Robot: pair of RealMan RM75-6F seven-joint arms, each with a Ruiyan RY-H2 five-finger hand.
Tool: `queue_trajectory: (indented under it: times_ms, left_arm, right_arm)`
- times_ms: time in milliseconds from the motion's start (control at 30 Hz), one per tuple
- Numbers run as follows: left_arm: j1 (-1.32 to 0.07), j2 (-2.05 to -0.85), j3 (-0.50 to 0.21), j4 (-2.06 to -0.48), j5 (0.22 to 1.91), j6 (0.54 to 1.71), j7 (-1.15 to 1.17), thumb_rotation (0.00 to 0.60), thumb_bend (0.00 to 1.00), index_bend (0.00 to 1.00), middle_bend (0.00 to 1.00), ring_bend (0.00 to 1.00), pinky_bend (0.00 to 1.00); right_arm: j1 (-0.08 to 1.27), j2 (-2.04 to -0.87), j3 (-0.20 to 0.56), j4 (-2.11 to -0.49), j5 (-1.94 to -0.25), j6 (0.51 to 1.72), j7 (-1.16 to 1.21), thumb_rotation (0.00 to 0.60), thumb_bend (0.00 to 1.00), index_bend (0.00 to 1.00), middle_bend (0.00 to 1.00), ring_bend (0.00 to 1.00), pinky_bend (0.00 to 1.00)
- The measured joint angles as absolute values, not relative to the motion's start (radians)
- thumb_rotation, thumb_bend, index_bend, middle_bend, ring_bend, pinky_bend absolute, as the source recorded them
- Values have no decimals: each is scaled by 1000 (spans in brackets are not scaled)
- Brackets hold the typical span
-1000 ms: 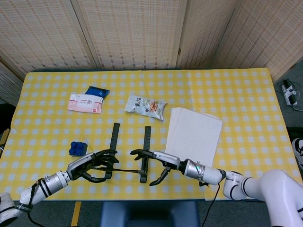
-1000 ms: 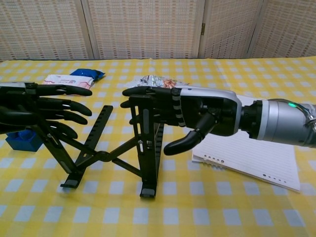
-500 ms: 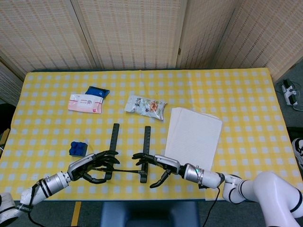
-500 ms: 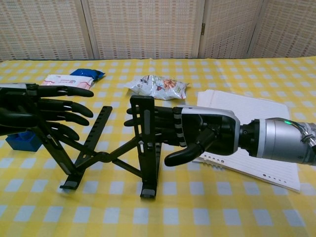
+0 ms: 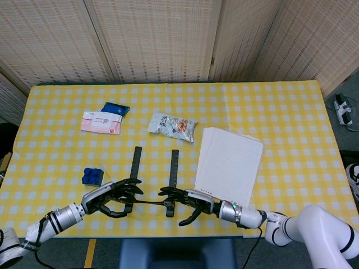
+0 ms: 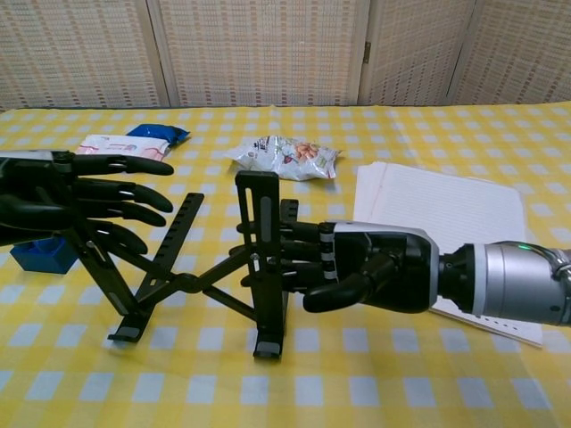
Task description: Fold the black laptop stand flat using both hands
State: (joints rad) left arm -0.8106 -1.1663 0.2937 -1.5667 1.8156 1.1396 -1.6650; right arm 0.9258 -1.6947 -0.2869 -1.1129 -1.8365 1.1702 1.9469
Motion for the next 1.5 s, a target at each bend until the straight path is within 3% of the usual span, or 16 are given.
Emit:
queue_trajectory:
  times_ms: [933,1233,1500]
  left_arm:
    - [-822,-1174,294,-1571,1809,1125,-1656,600,250,166,294,188,281]
    - [-810,-1181,288,-1547,1800,1130,-1589,600,249,138,216,85,149]
    - [-770,-1193,266,-1519,1771,1146,-1431,600,249,133,175,48,118]
  right_arm:
    - [909,-1740,-327,-1072,-1825,1191,2195,600,132,0,94,130,8]
    - [918,-1717,-321,-1089,-1836,1184,2028,600,132,0,94,130,8]
    - [941,-1638,-305,-1187,-1842,1173,1829,600,132,0,92,117,7]
